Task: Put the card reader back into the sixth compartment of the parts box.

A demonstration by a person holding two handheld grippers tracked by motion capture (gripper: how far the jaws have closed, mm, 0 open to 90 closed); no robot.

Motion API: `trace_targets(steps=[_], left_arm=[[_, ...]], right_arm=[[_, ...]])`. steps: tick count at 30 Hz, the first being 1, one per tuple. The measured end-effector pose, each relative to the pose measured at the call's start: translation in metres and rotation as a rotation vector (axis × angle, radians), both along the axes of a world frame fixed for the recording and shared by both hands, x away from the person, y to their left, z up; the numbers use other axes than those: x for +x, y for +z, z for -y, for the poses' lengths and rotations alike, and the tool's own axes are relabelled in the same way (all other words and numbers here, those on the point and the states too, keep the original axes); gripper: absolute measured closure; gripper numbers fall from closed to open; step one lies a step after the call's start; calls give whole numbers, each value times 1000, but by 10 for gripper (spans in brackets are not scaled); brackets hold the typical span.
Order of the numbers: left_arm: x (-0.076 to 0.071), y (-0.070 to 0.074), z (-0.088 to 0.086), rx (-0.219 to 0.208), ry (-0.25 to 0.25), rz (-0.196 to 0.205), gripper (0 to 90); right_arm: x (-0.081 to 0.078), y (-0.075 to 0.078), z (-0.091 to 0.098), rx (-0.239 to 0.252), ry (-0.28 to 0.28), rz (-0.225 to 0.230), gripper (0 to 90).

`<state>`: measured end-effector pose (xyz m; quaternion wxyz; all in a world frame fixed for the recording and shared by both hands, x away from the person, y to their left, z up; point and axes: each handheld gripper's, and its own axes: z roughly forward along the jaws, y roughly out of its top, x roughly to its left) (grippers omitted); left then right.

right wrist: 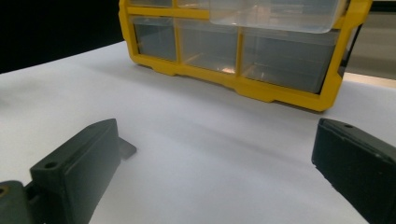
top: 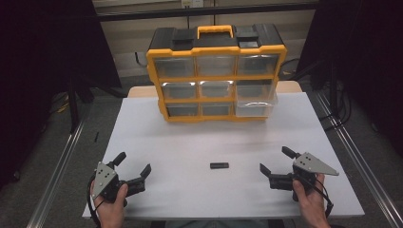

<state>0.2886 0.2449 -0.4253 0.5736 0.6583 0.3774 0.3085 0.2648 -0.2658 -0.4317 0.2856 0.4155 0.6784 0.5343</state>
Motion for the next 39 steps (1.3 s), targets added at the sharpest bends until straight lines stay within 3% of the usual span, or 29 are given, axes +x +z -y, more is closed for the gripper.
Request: trace_targets(steps=[2, 11, 19, 22, 24, 28, 32, 39], left_arm=[[0, -1, -1, 9, 1, -7, 26], [0, -1, 0, 8, -2, -6, 27], [3, -2, 1, 0, -8, -12, 27], [4, -2, 2, 1, -11, -12, 27], [5, -2, 2, 4, -13, -11, 27], [5, -2, 3, 6, -19, -8, 27], [5, -2, 3, 11, -29, -5, 27], [1, -1, 2, 2, -31, 0, 27]], right_arm=[[1, 1, -2, -5, 51, -25, 2], [6, 1, -6, -20, 118, -67, 5], [16, 6, -14, -69, 163, -114, 8], [22, 7, -19, -65, 185, -130, 12], [25, 8, -22, -30, 204, -144, 15], [29, 12, -29, -55, 225, -138, 12], [35, 15, -35, -72, 259, -161, 14], [42, 20, -45, -79, 302, -169, 16]])
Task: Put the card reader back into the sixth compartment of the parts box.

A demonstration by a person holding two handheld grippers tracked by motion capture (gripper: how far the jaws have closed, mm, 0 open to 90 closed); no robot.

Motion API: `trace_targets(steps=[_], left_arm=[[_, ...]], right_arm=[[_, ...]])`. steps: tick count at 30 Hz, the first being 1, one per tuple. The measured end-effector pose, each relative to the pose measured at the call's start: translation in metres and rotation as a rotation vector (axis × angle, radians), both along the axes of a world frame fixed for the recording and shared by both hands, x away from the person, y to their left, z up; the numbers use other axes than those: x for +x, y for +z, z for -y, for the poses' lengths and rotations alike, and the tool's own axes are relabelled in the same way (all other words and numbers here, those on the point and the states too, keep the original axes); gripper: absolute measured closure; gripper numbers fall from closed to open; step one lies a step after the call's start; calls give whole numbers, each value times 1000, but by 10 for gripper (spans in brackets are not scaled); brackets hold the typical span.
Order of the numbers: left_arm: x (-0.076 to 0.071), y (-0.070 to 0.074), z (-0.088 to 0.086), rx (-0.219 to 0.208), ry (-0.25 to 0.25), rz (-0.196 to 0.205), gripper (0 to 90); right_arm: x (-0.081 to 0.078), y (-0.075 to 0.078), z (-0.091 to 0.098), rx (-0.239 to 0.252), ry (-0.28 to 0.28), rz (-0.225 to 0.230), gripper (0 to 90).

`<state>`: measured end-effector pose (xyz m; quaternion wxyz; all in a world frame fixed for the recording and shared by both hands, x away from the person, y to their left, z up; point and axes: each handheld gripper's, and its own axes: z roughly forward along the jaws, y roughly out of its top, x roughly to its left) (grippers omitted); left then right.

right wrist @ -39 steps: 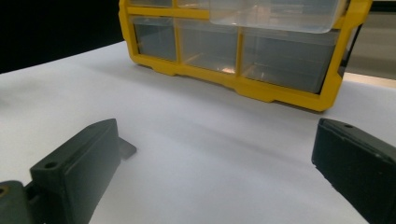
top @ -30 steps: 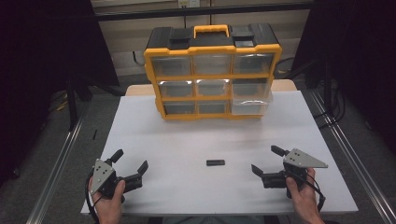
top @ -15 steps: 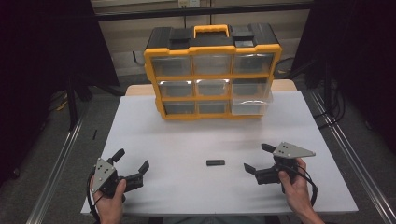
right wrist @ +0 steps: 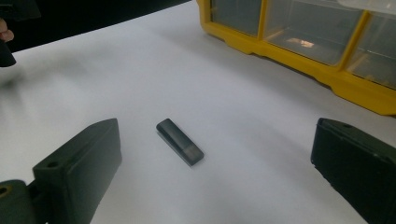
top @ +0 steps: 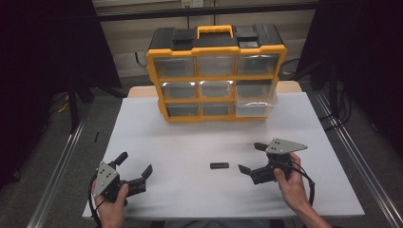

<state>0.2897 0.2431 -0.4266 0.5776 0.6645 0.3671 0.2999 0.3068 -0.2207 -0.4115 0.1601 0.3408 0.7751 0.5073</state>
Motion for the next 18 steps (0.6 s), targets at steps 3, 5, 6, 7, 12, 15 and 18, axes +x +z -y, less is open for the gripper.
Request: trace_targets(steps=[3, 5, 6, 7, 12, 15, 18], left_arm=[[1, 0, -1, 13, 1, 0, 27], [1, -1, 0, 16, 9, 1, 27], [2, -1, 0, 24, 10, -1, 27], [2, -1, 1, 22, 10, -3, 27], [4, 0, 3, 22, 14, 2, 27], [6, -1, 4, 29, 13, -5, 27], [7, -2, 5, 32, 6, -8, 27]], right_arm=[[3, 2, -5, -5, 12, -4, 15], [8, 4, -9, -23, 33, -33, 23], [10, 5, -11, -32, 45, -53, 28], [12, 6, -12, -38, 53, -55, 27], [21, 12, -19, -80, 80, -46, 24], [26, 15, -22, -93, 94, -44, 27], [30, 13, -27, -109, 128, -90, 34]])
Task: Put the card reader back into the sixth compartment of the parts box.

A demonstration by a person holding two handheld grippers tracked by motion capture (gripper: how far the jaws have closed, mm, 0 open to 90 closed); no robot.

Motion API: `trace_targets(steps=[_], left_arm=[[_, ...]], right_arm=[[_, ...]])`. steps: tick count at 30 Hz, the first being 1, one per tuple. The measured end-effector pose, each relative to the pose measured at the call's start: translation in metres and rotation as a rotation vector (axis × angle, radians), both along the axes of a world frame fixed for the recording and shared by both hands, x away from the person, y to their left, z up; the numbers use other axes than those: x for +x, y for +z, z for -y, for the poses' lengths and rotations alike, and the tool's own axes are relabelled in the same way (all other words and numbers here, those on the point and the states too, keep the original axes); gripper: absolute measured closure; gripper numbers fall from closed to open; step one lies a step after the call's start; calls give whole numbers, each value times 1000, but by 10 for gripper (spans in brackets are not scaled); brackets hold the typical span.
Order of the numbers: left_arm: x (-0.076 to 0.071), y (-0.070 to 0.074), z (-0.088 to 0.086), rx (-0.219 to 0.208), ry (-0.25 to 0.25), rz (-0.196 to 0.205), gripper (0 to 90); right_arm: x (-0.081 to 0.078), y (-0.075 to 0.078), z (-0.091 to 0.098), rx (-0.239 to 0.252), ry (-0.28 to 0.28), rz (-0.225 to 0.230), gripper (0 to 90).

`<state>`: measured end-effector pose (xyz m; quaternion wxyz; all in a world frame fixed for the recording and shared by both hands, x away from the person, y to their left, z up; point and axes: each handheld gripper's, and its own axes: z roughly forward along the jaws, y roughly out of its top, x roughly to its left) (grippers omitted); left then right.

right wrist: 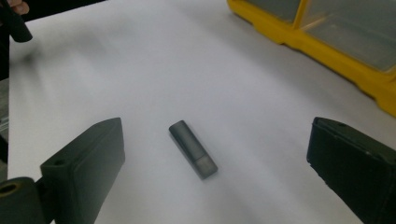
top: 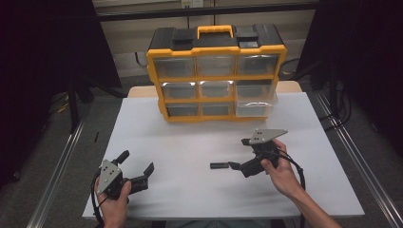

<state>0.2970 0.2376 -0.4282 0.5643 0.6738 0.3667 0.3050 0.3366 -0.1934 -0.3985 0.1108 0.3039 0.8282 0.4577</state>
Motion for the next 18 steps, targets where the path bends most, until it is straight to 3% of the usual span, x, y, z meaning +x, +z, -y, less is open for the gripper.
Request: trace_targets(steps=[6, 10, 14, 16, 17, 18], left_arm=[[0, 0, 0, -14, -1, 0, 27], [-2, -1, -2, 2, -3, -1, 27], [-4, 0, -4, 2, -10, 8, 27], [-4, 1, -3, 0, -13, 10, 27], [-4, 1, -3, 1, -15, 13, 27], [-4, 1, -3, 1, -14, 15, 27]], right_arm=[[8, -5, -10, -54, 20, -25, 32], [16, -8, -18, -128, 23, -55, 62], [23, -12, -27, -177, 74, -73, 39], [27, -15, -31, -201, 99, -97, 41], [31, -17, -36, -248, 108, -132, 76], [31, -17, -36, -248, 108, -132, 76]])
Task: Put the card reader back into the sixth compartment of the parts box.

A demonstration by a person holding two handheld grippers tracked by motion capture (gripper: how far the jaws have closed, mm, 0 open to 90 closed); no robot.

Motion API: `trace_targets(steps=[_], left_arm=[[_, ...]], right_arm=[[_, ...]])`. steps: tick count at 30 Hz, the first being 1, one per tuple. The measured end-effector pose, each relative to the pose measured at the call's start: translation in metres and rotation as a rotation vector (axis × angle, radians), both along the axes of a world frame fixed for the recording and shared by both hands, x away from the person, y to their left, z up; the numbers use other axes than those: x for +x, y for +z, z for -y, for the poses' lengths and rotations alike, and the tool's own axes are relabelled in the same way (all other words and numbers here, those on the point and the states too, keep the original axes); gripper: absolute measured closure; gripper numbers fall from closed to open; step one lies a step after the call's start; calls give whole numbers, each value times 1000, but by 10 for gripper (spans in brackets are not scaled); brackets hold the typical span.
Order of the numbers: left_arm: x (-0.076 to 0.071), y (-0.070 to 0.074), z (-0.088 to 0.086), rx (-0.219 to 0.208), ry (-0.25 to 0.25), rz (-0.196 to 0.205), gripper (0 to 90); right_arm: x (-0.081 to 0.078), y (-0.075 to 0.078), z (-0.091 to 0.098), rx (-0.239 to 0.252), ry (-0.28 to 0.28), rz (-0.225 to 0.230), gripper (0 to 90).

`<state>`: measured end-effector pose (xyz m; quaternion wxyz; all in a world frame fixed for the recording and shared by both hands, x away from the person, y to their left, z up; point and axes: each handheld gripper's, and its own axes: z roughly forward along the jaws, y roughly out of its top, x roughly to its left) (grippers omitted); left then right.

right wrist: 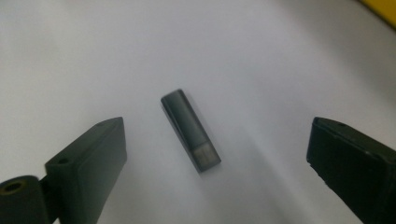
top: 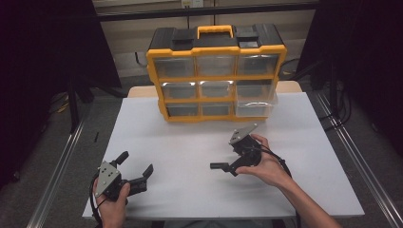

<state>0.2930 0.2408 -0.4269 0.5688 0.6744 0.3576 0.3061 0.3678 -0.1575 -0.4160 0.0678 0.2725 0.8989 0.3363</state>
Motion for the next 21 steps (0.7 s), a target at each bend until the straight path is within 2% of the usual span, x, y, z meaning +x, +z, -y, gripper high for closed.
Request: trace_targets(steps=[3, 5, 6, 8, 10, 14, 16, 18, 21], left_arm=[[1, -1, 1, -11, 10, -4, 27], [2, -2, 1, -1, 7, -11, 27], [2, -2, 2, -11, 5, -17, 27], [1, -2, 1, -2, 3, -11, 27], [1, -1, 0, -7, 4, -11, 27], [2, -2, 0, -4, 2, -21, 27], [2, -3, 0, -12, 3, -31, 27], [3, -3, 0, 6, 2, -32, 27], [2, -3, 0, -2, 3, -32, 27]], right_arm=[[6, -3, -5, -23, 39, -15, 101], [10, -4, -9, -49, 61, -32, 132], [13, -4, -11, -64, 72, -40, 158], [16, -4, -14, -82, 82, -62, 174], [18, -3, -17, -116, 92, -44, 186], [20, -5, -20, -130, 113, -43, 240], [22, -7, -21, -131, 124, -58, 276], [25, -10, -21, -146, 140, -68, 299], [27, -13, -21, -150, 168, -94, 351]])
